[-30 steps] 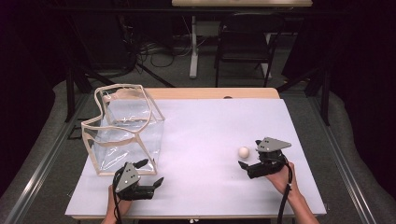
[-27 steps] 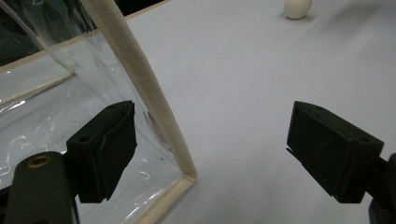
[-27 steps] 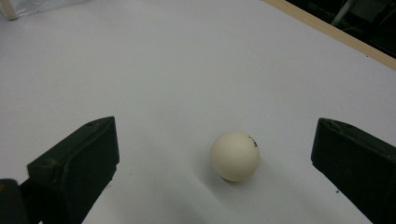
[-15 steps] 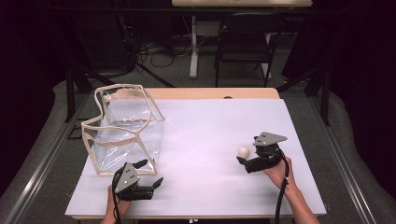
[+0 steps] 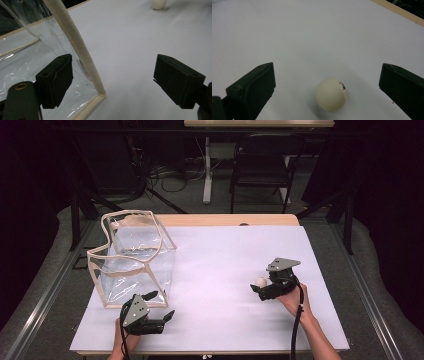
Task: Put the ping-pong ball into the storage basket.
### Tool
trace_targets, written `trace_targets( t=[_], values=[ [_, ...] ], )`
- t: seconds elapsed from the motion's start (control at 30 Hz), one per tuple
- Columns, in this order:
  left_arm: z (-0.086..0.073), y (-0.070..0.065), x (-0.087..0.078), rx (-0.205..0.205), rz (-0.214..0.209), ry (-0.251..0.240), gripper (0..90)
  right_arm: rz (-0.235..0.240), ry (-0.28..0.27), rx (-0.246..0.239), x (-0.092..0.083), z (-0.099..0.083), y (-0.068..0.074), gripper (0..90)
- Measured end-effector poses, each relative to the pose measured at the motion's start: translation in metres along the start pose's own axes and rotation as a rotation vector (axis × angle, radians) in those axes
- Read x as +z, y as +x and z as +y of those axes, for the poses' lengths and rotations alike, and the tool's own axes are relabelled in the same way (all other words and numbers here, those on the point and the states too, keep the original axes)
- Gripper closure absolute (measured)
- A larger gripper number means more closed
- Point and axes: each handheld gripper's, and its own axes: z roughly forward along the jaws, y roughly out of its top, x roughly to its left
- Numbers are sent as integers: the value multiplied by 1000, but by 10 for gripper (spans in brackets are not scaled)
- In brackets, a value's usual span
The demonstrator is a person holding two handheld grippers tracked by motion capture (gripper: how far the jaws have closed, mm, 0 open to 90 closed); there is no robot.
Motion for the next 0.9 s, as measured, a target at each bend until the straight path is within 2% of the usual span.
trace_targets(
  t=[0.4, 0.7, 0.9],
  values=[
    [0, 0, 0, 5, -2, 5, 158, -1, 16, 32, 8, -9, -8, 0],
    [-1, 0, -2, 5, -2, 1, 158, -5, 36, 32, 16, -12, -7, 0],
    [-1, 0, -2, 6, -1, 6, 158, 6, 44, 58, 20, -16, -10, 0]
  ],
)
